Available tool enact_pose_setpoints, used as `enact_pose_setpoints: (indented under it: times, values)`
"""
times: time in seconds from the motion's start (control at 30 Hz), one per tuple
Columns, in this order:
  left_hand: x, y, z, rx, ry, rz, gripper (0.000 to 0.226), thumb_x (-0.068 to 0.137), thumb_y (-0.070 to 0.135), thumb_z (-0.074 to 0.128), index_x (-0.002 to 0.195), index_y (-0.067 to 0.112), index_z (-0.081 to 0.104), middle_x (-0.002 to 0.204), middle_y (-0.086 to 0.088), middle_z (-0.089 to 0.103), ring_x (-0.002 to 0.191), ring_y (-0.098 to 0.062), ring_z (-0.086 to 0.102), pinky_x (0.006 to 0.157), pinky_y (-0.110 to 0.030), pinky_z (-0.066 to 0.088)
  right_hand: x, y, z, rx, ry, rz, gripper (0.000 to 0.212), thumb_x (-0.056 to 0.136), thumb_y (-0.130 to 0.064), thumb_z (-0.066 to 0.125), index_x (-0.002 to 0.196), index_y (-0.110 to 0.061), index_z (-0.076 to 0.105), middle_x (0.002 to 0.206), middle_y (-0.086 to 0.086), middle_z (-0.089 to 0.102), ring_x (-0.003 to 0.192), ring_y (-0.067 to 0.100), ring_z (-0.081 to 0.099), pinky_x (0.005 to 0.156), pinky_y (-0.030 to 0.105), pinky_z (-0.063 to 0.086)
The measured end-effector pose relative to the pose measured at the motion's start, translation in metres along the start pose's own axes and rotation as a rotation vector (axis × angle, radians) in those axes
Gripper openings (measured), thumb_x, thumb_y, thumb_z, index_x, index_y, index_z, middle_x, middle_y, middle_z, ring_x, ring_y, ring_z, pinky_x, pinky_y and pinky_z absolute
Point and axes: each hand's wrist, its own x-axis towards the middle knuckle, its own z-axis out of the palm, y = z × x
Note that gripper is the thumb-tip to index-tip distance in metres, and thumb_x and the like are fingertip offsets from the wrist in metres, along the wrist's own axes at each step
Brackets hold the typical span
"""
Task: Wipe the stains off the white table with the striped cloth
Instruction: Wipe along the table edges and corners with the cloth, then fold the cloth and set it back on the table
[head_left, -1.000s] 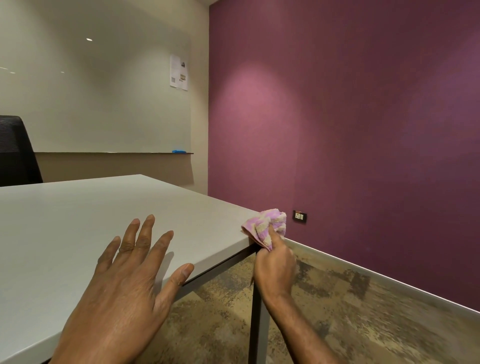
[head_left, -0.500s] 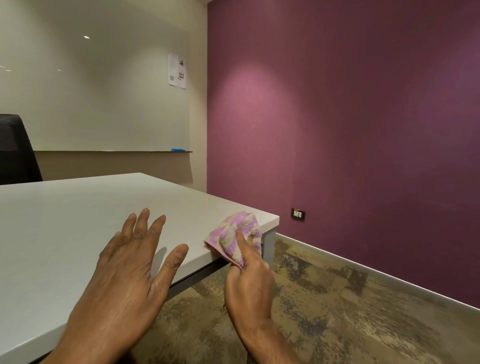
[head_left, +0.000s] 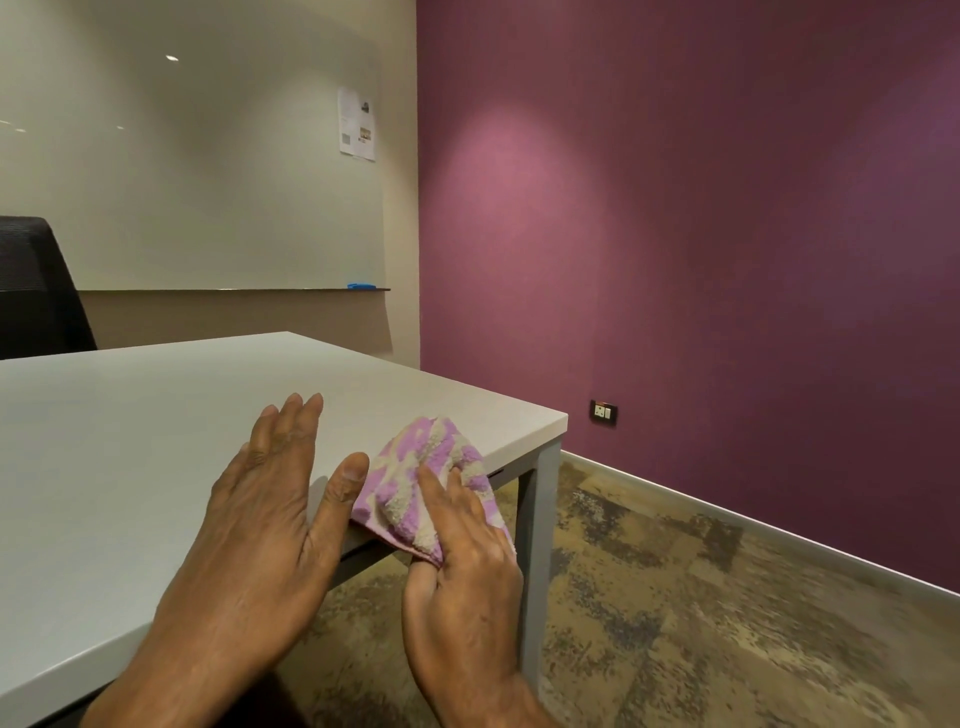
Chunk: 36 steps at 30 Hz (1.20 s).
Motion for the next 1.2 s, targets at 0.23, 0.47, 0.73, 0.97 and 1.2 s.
enact_pose_setpoints:
  times: [0.23,0.47,0.73,0.97,1.2]
  values:
    - [-0.002,0.003,-0.003,-0.117,0.032,-0.04,0.091,0.077,0.085,0.007,0.16,0.048,-0.002,0.17,0.02,-0.002,0.145,0.01,-0.008,0.119,-0.025,-0.002,-0.012,-0.01,-0.01,0.133,-0.039,-0.042,0.087,0.075,-0.01,0.042,0.148,-0.057,0.041,0.159,-0.024,0.038,0.148,-0.007,0.028,0.124,0.023,0.019]
    - [-0.003,0.003,-0.002,-0.078,0.031,-0.031,0.09,0.077,0.087,0.006,0.158,0.051,-0.008,0.153,0.033,-0.008,0.141,0.009,-0.007,0.116,-0.026,0.0,0.023,0.018,-0.059,0.737,-0.32,0.277,0.045,0.103,-0.008,0.053,0.096,-0.044,0.078,0.083,-0.008,0.079,0.063,0.002,0.067,0.054,0.016,0.05]
    - [-0.001,0.002,0.001,0.035,0.018,-0.056,0.099,0.073,0.091,0.002,0.16,0.045,-0.008,0.173,0.011,-0.003,0.158,-0.009,-0.003,0.122,-0.034,0.003,0.063,0.052,-0.095,1.172,-0.303,0.319,0.051,0.052,-0.015,0.087,0.103,-0.017,0.082,0.109,0.016,0.079,0.095,0.029,0.078,0.076,0.037,0.064]
    - [0.002,-0.003,0.005,0.145,0.038,-0.017,0.097,0.077,0.089,0.001,0.162,0.041,-0.002,0.172,0.014,-0.004,0.152,0.0,-0.01,0.124,-0.034,0.0,0.083,0.07,-0.105,1.092,-0.122,0.221,0.042,0.065,-0.004,0.082,0.103,-0.02,0.082,0.11,0.007,0.08,0.102,0.023,0.077,0.077,0.03,0.063]
    - [0.005,-0.009,0.008,0.204,0.028,-0.005,0.091,0.081,0.089,0.003,0.157,0.045,0.027,0.171,0.015,0.004,0.158,-0.006,-0.005,0.128,-0.045,0.005,0.096,0.079,-0.09,0.751,0.044,-0.044,0.048,0.096,0.002,0.059,0.122,-0.037,0.071,0.111,-0.018,0.077,0.101,0.004,0.073,0.077,0.024,0.062]
